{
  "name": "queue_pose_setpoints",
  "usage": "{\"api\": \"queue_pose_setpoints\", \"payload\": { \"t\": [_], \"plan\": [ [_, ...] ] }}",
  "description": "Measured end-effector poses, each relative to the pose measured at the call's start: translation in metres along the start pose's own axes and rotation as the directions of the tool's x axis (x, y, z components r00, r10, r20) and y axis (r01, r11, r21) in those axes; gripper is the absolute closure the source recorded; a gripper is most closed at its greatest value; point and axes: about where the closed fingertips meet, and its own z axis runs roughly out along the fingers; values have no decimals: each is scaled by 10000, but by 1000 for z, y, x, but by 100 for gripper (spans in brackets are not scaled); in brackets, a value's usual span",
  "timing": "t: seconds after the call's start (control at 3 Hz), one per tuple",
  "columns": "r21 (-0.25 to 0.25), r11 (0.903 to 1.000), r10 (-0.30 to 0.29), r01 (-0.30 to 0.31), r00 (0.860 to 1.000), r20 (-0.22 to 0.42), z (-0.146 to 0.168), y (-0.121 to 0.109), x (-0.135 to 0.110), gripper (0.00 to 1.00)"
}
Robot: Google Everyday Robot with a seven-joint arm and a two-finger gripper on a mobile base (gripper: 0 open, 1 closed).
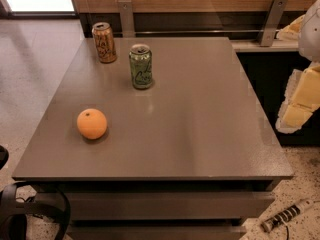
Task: Pick orange
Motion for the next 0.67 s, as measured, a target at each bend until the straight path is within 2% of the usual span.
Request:
{"api": "queue_pose_setpoints", "payload": {
  "t": [0.33, 0.67],
  "plan": [
    [0, 10000, 0, 0, 10000, 0, 0, 0, 0, 0],
    [-181, 9998, 88, -72, 9962, 865, 6, 6, -13, 0]
  ]
}}
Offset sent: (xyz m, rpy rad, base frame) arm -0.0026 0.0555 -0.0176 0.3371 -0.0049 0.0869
